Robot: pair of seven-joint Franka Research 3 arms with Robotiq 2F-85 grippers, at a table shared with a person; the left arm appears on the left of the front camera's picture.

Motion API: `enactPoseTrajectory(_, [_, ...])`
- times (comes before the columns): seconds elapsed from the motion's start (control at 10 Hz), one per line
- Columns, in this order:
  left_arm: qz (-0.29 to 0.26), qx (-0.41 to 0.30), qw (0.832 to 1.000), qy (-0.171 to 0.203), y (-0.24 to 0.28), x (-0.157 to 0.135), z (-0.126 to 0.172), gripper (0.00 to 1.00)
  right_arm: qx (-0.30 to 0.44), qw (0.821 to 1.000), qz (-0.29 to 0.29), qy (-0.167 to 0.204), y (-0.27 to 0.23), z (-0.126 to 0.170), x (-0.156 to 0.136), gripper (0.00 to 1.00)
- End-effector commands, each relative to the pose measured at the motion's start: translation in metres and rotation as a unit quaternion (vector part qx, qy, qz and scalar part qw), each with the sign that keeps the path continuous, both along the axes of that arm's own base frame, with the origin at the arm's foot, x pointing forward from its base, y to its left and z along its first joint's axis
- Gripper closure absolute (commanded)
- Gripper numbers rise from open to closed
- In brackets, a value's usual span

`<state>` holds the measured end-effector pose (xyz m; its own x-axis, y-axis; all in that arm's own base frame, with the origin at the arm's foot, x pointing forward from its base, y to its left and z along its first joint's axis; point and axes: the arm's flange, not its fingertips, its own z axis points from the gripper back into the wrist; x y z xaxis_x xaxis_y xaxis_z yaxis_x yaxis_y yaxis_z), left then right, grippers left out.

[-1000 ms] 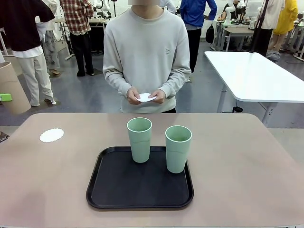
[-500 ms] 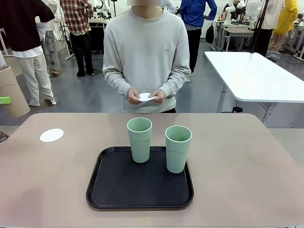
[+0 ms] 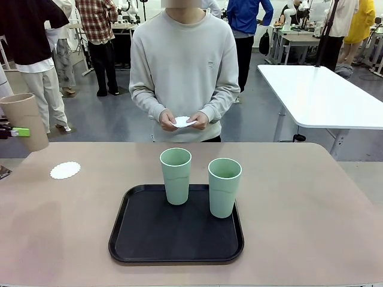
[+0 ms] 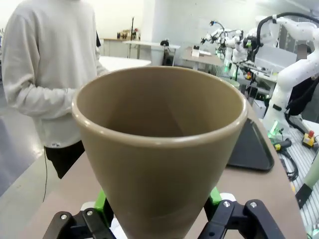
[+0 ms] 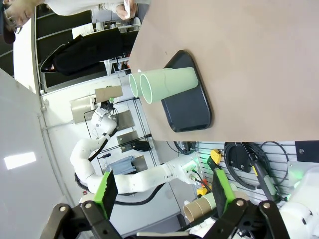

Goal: Place coasters on the table and set cups on them.
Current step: Pick up one Reusable plastic cup and place it on a coaster set by the human.

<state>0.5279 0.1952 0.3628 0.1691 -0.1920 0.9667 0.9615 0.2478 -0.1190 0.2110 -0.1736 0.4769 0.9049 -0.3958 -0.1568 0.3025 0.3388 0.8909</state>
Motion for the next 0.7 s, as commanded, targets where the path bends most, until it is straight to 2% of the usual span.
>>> enactPoseTrajectory(0.0, [-0.019, 0.018, 0.999, 0.026, -0.004, 0.025, 0.002, 0.15, 0.005, 1.000, 0.002, -0.005, 0.000, 0.000, -0.001, 0.00])
enactPoseTrajectory(0.3, [-0.049, 0.009, 0.998, 0.042, -0.021, 0.046, -0.019, 0.15, 0.005, 1.000, 0.002, -0.005, 0.000, 0.000, -0.001, 0.00])
enactPoseTrajectory(0.5, [-0.074, 0.003, 0.997, 0.031, -0.030, 0.051, -0.033, 0.15, 0.005, 1.000, 0.002, -0.005, 0.000, 0.000, -0.001, 0.00])
enactPoseTrajectory(0.6, [-0.091, 0.002, 0.996, 0.013, -0.032, 0.052, -0.035, 0.15, 0.005, 1.000, 0.002, -0.005, 0.000, 0.000, -0.001, 0.00])
